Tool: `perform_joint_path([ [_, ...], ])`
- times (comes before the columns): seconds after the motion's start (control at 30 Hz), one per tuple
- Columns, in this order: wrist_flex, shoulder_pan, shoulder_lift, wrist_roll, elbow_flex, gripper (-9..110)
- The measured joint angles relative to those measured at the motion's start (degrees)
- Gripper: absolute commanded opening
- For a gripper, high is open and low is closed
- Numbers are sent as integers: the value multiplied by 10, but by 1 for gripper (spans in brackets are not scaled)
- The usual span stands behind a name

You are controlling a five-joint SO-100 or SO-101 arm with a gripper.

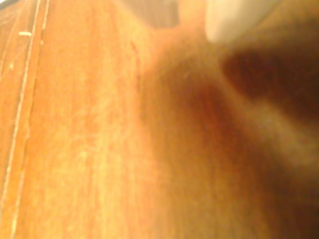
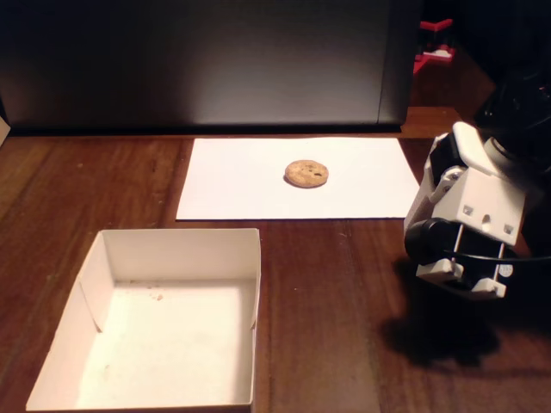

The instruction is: Grasp a mini cookies block and put it in the white box.

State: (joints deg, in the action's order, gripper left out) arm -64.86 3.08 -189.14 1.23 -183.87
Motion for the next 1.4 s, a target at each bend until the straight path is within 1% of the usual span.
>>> perform_joint_path([
  [1.03, 0, 0, 0, -2, 0, 0],
  [1.23, 1, 0, 0, -65, 0, 0],
  [1.4, 38, 0, 0, -120, 2, 0],
])
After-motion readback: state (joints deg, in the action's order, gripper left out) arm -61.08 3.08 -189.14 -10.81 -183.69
